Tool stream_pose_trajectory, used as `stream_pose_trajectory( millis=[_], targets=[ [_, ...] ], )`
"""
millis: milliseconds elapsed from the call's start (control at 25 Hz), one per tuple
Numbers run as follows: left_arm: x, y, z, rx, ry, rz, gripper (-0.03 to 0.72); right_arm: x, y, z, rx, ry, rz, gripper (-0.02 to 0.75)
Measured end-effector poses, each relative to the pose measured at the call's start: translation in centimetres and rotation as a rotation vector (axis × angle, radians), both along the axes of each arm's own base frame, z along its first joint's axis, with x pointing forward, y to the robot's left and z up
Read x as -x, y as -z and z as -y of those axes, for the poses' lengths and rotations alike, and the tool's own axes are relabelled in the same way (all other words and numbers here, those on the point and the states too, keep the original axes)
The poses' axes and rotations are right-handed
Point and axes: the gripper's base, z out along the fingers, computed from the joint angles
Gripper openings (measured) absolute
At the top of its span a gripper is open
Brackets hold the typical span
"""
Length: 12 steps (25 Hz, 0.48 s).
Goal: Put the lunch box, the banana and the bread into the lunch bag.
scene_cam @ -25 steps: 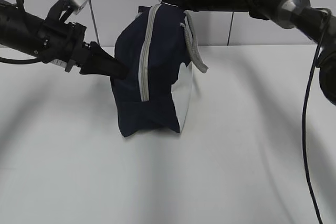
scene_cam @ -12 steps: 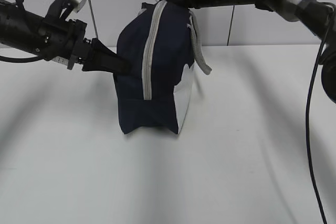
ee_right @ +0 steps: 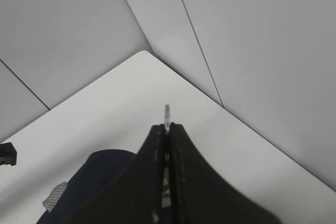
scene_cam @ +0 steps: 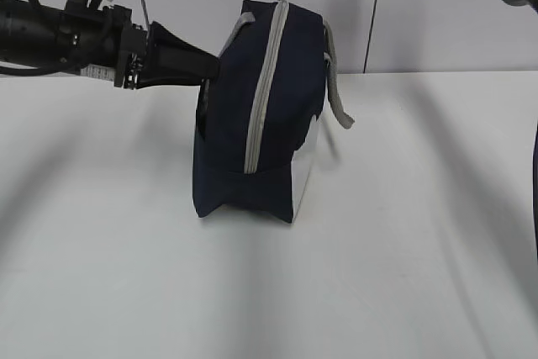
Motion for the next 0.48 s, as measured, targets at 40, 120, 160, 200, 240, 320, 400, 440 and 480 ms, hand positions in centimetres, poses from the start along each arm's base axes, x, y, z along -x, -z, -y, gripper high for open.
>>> stream_pose_trajectory(
  millis=[40,120,160,200,240,320,400,440,480],
  targets=[
    [-0.1,-0.2,0.0,0.02,-0.016,-0.002,0.514,0.1,-0.2,0.0,-0.001,-0.004,0.001,-0.016],
    [-0.7,-0.7,-0.2,0.082,-0.076,-0.003,0.534,0.2,-0.2,0.0,-0.002,-0.007,-0.006,-0.016],
    [-1.1,-1.0,-0.4,0.109,-0.116,0.001,0.54,0.1,0.0,0.0,-0.003,-0.007,-0.015,-0.016],
    [-1.5,-1.4,-0.5,0.128,-0.153,0.008,0.541,0.1,0.2,0.0,-0.005,-0.006,-0.026,-0.016],
    [-2.0,-1.7,-0.7,0.142,-0.202,0.018,0.542,0.1,0.4,-0.1,-0.005,-0.006,-0.033,-0.016],
    [-3.0,-2.5,-0.9,0.144,-0.292,0.048,0.534,0.1,0.6,-0.1,-0.007,-0.009,-0.046,-0.016],
    [-3.8,-3.3,-0.6,0.13,-0.362,0.073,0.521,0.1,0.6,-0.1,-0.009,-0.008,-0.05,-0.016],
    [-4.2,-3.6,-0.2,0.124,-0.391,0.076,0.517,0.1,0.6,-0.1,-0.01,-0.007,-0.052,-0.016],
    [-4.4,-4.0,0.3,0.128,-0.405,0.076,0.515,0.1,0.6,-0.1,-0.01,-0.007,-0.052,-0.016]
  ],
)
